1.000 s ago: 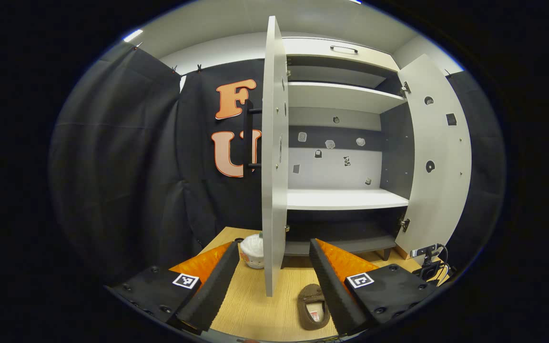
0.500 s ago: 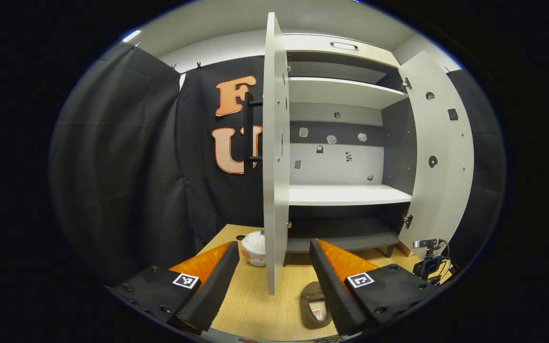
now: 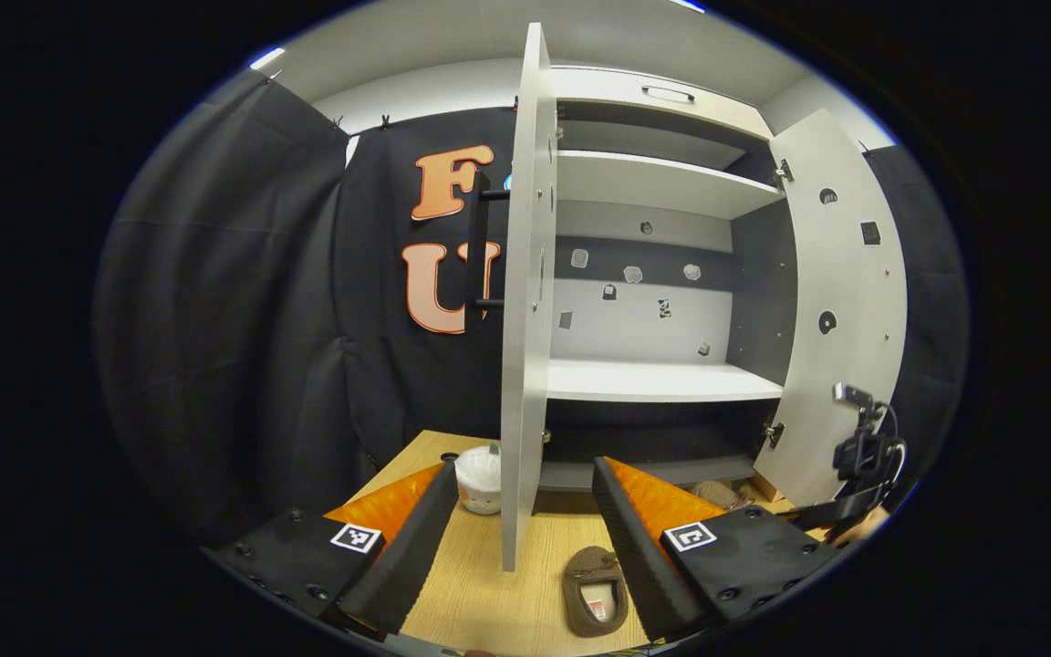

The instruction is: Grab one shoe with the right hand and put it into the shoe cabinet, grab the other shoe with the left hand and put it into the shoe cabinet; then close the right door with the right hand and the left door with the left hand.

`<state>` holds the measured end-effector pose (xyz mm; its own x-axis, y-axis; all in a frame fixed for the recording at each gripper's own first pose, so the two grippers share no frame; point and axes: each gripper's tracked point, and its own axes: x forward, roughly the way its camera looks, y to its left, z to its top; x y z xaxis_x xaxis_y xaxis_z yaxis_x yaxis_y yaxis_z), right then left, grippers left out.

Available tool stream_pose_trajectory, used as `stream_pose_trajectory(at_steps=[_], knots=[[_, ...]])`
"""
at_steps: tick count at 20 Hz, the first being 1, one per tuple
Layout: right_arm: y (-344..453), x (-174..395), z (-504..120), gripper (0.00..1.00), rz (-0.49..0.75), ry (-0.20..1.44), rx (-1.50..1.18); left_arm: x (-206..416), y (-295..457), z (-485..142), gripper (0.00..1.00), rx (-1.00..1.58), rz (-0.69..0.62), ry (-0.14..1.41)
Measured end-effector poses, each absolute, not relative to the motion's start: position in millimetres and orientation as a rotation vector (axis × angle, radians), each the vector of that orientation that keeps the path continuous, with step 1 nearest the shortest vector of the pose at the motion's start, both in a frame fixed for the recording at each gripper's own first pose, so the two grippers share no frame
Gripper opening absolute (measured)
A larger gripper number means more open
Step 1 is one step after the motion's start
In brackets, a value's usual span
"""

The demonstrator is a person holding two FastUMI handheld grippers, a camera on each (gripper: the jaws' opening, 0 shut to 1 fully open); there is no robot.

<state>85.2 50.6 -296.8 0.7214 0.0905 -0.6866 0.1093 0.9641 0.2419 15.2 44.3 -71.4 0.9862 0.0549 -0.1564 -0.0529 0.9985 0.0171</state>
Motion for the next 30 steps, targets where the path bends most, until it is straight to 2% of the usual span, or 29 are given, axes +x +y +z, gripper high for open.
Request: stream_pose_trajectory(at_steps=[1, 5, 6, 7, 17, 18, 24, 25, 27, 30], knots=[[53.7, 87.8, -276.5, 0.05, -0.002, 0.74, 0.277, 15.9, 44.3, -70.2, 0.97, 0.009, 0.051, 0.155], [64.2, 114.4, -205.7, 0.05, 0.027, 0.634, 0.305, 20.6, 43.8, -67.1, 0.99, 0.002, 0.035, 0.138], [64.8, 124.7, -193.7, 0.05, 0.031, 0.613, 0.307, 21.9, 43.5, -66.8, 0.94, 0.005, 0.033, 0.133], [66.1, 133.8, -179.9, 0.05, 0.035, 0.593, 0.31, 23.3, 44.1, -65.9, 0.99, 0.006, 0.03, 0.131], [72.8, 272.8, -77.9, 0.05, 0.039, 0.431, 0.308, 33.6, 54.3, -64.5, 0.97, 0.002, 0.036, 0.117], [71.5, 290.8, -74.5, 0.05, 0.027, 0.423, 0.298, 34.7, 58.3, -64.3, 0.99, 0.007, 0.044, 0.114], [56.0, 378.5, -77.2, 0.05, -0.058, 0.431, 0.294, 43.8, 75.9, -62.2, 0.97, 0.008, 0.089, 0.114], [53.3, 389.2, -82.6, 0.05, -0.069, 0.444, 0.289, 45.9, 77.6, -62.9, 0.94, 0.013, 0.094, 0.12], [51.9, 405.4, -99.2, 0.05, -0.086, 0.485, 0.297, 48.1, 77.9, -61.7, 0.99, 0.025, 0.098, 0.124], [48.6, 417.1, -128.4, 0.05, -0.103, 0.562, 0.301, 48.8, 78.0, -59.9, 0.97, 0.027, 0.105, 0.127]])
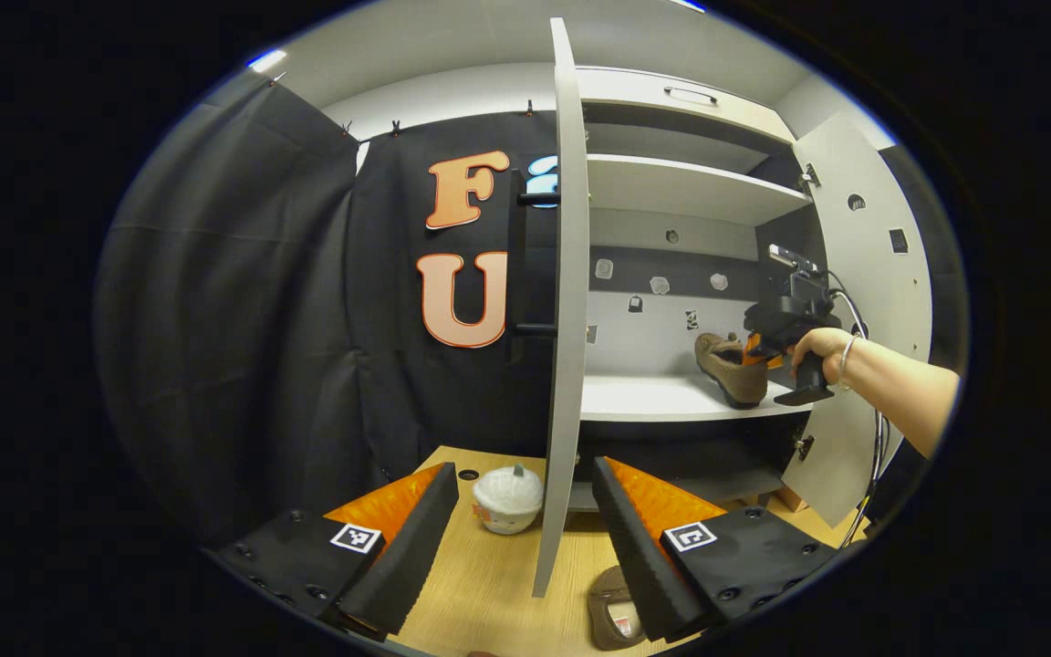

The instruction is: Grab one shoe with the right hand and put it into the shoe cabinet, grab the other shoe with the left hand and put it into the shoe cabinet; then close the right door with the right hand and the left door with the left hand.

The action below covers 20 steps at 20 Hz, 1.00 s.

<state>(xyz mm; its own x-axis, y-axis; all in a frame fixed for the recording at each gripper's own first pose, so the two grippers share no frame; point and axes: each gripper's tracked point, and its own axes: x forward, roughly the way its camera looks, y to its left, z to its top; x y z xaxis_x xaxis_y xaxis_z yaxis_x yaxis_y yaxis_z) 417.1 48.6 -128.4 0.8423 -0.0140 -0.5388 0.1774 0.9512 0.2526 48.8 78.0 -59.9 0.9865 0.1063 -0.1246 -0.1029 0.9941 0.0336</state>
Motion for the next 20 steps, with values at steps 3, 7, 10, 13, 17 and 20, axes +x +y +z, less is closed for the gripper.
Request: stream_pose_trajectory(at_steps=[3, 7, 10, 13, 17, 20], knots=[[45.6, 420.5, -129.7, 0.07, -0.111, 0.571, 0.326, 50.7, 72.0, -60.1, 0.96, 0.016, 0.093, 0.138], [46.0, 411.4, -114.2, 0.24, -0.09, 0.541, 0.335, 50.0, 64.3, -57.1, 0.97, 0.008, 0.082, 0.137], [48.8, 394.4, -100.0, 0.33, -0.055, 0.495, 0.29, 46.3, 55.9, -63.9, 0.96, -0.005, 0.067, 0.139], [51.0, 372.4, -77.6, 0.47, -0.023, 0.409, 0.225, 41.4, 50.4, -71.7, 0.97, -0.004, 0.057, 0.145], [56.2, 328.6, -51.2, 0.62, 0.021, 0.317, 0.164, 29.6, 44.2, -81.2, 0.97, -0.012, 0.059, 0.149], [52.8, 290.0, -34.2, 0.75, 0.033, 0.254, 0.138, 23.2, 31.4, -99.0, 0.95, -0.032, 0.032, 0.177]])
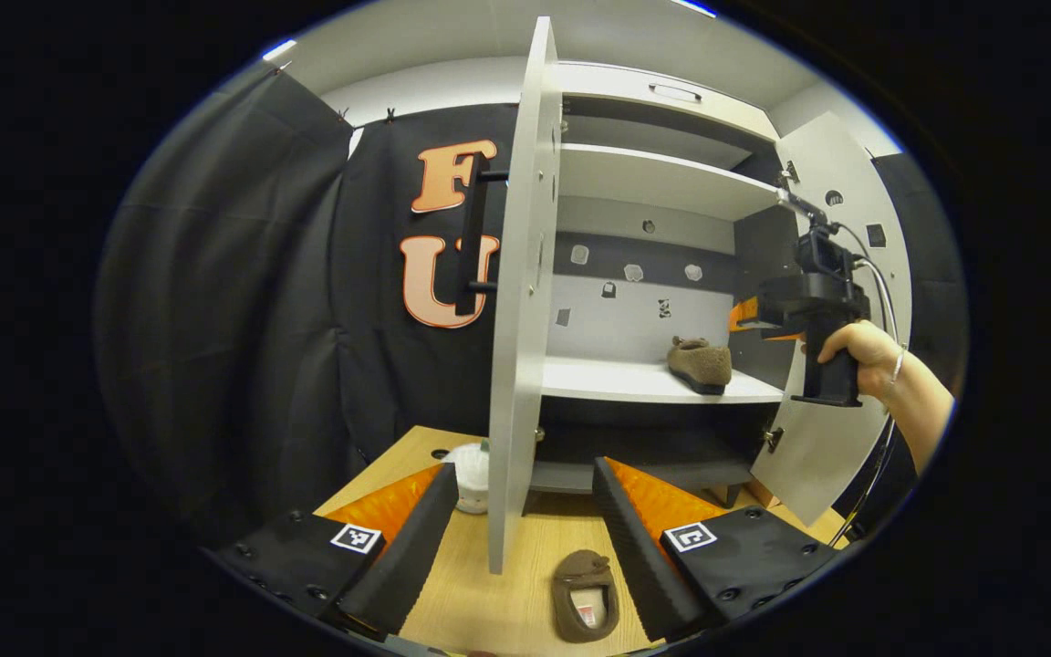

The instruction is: Grab one shoe with the right hand and put it into the shoe cabinet, grab the other shoe with the left hand and put it into the shoe cabinet; then close the right door with the right hand and the left door with the left hand.

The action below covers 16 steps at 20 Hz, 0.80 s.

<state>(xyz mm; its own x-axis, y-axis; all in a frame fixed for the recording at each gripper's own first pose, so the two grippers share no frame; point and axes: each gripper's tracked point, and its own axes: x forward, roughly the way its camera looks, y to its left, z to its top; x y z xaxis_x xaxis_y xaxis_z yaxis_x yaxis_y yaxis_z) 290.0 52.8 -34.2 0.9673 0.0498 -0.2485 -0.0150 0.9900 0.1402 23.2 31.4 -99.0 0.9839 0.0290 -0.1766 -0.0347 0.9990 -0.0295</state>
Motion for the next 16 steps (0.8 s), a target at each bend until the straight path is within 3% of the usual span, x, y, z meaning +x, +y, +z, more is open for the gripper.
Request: stream_pose_trajectory(at_steps=[5, 8, 9, 10, 11, 16], knots=[[38.4, 231.9, -8.4, 0.9, 0.031, 0.157, 0.122, 21.1, 13.7, -143.4, 0.97, -0.042, 0.006, 0.257], [30.3, 198.6, -4.2, 0.92, 0.033, 0.134, 0.101, 22.3, -0.4, -182.5, 0.99, -0.05, -0.016, 0.334], [29.2, 189.2, -4.7, 0.86, 0.038, 0.135, 0.099, 22.0, -5.9, -197.9, 0.97, -0.055, -0.027, 0.37], [28.1, 181.1, -6.5, 0.86, 0.043, 0.14, 0.1, 21.9, -9.7, -214.2, 0.99, -0.059, -0.038, 0.408], [27.7, 174.4, -9.0, 0.92, 0.05, 0.145, 0.102, 21.5, -12.3, -231.4, 0.97, -0.067, -0.043, 0.451], [11.1, 149.1, -18.3, 0.92, 0.042, 0.145, 0.076, 15.4, -7.6, -322.9, 0.99, -0.063, -0.024, 0.656]])
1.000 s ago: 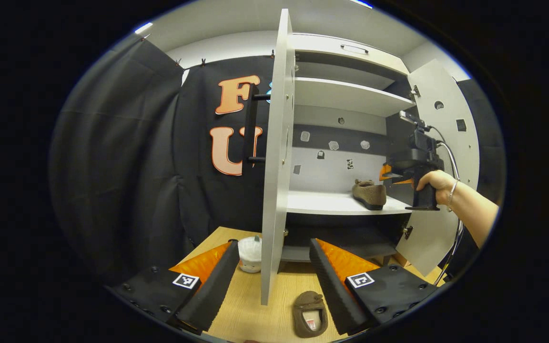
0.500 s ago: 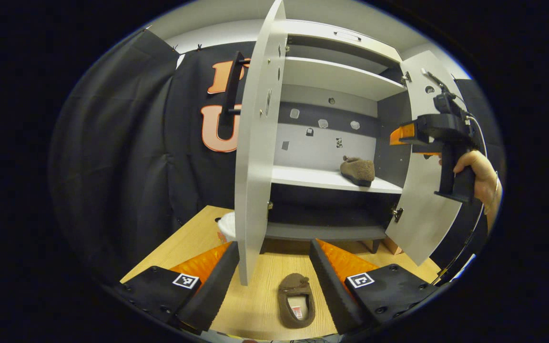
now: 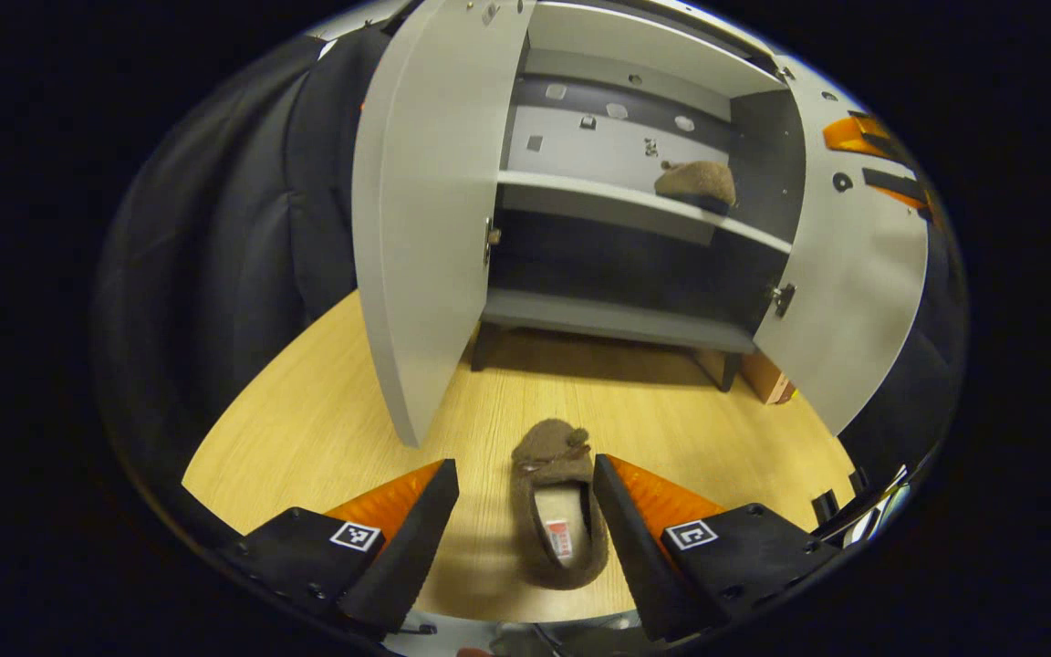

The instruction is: Grab one shoe with the right hand and put it into the shoe cabinet, grab the other shoe with the left hand and put it into the shoe cabinet; then close the right door with the right hand and the left door with the left hand.

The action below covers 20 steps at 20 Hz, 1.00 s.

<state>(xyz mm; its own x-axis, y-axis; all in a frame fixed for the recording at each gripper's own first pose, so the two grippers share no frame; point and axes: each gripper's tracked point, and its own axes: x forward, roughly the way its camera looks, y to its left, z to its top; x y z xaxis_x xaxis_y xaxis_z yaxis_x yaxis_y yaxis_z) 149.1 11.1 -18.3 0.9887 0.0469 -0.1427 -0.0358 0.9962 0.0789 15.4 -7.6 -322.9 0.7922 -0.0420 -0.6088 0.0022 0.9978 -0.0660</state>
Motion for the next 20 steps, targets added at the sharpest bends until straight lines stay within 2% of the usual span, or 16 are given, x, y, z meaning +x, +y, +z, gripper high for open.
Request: stream_pose_trajectory(at_steps=[4, 7, 9, 16, 17, 18, 20], knots=[[-2.4, 136.0, -25.8, 0.92, 0.033, 0.158, 0.071, 4.6, -5.8, -375.0, 0.98, -0.079, -0.017, 0.819], [-7.1, 127.0, -35.1, 0.92, 0.04, 0.183, 0.075, 4.4, -6.8, -398.9, 0.98, -0.087, -0.02, 0.881], [-10.7, 122.3, -39.3, 0.92, 0.037, 0.19, 0.076, 7.9, -5.6, -406.1, 1.0, -0.093, -0.025, 0.907], [-19.1, 109.2, -46.6, 0.92, 0.039, 0.203, 0.101, 19.7, -20.9, -426.7, 0.9, -0.104, -0.063, 0.96], [-21.1, 107.7, -44.8, 0.92, 0.034, 0.197, 0.1, 19.7, -22.6, -431.1, 0.8, -0.098, -0.065, 0.97], [-22.9, 105.9, -43.4, 0.92, 0.03, 0.192, 0.1, 17.9, -23.4, -433.5, 0.5, -0.098, -0.064, 0.981], [-25.7, 103.2, -40.9, 0.92, 0.025, 0.187, 0.101, 17.7, -24.4, -436.1, 0.53, -0.105, -0.072, 0.993]])
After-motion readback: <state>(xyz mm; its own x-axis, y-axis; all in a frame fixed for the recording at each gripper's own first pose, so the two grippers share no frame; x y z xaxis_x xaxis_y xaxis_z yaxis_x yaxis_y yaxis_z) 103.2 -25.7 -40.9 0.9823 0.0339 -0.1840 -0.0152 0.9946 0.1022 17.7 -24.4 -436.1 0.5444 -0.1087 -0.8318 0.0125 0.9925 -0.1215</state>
